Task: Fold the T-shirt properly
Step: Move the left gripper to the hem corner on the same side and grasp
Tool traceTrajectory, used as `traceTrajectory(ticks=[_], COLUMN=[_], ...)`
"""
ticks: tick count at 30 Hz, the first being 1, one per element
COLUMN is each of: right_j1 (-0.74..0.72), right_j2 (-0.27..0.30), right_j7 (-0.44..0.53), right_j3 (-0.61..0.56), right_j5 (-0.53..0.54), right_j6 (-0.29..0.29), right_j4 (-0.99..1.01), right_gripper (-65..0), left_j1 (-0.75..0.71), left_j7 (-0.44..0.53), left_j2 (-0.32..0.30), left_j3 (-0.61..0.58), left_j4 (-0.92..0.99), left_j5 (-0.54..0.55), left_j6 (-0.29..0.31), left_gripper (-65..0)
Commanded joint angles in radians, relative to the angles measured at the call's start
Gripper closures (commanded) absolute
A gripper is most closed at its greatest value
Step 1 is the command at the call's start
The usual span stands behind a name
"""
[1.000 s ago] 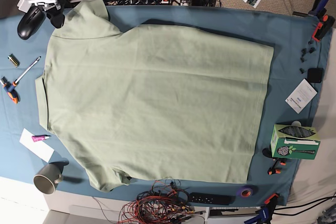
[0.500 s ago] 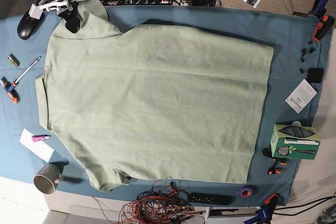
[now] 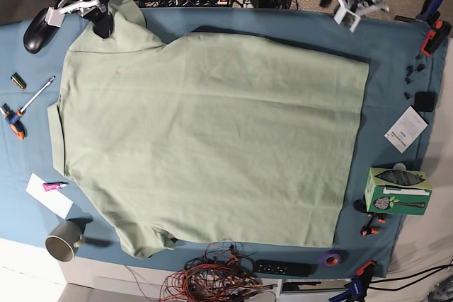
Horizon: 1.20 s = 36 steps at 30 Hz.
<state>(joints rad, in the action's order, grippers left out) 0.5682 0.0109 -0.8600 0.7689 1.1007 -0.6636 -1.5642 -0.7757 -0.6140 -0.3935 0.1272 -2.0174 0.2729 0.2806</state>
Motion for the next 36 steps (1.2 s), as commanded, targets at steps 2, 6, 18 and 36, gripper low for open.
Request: traceTrajectory(ticks=[2,6,18,36], right_j1=[0.014,0.014,0.013,0.013], right_j2=[0.004,0.003,0.003,0.003], right_j7=[-0.027,-0.027,-0.027,-0.027], right_j3=[0.000,0.000,0.000,0.000], right_j5=[-0.021,-0.021,-0.021,-0.022], right_j6=[0.000,0.000,0.000,-0.028], right_j4=[-0.006,-0.006,-0.006,-0.006], right_gripper=[0.0,0.0,0.0,0.0], left_j1=[0.032,0.087,0.218,0.501], left_j7=[0.000,0.000,-0.025,-0.203], left_j2=[-0.036,-0.085,-0.233,-0.233], left_j3=[0.039,0.150,0.327,0.327], left_j4=[-0.016,-0.016,0.014,0.461], left_j5=[0.016,0.098,0.302,0.710], left_j6=[-0.004,-0.003,0.008,0.193], left_gripper=[-21.6,-21.6,-21.6,-21.6])
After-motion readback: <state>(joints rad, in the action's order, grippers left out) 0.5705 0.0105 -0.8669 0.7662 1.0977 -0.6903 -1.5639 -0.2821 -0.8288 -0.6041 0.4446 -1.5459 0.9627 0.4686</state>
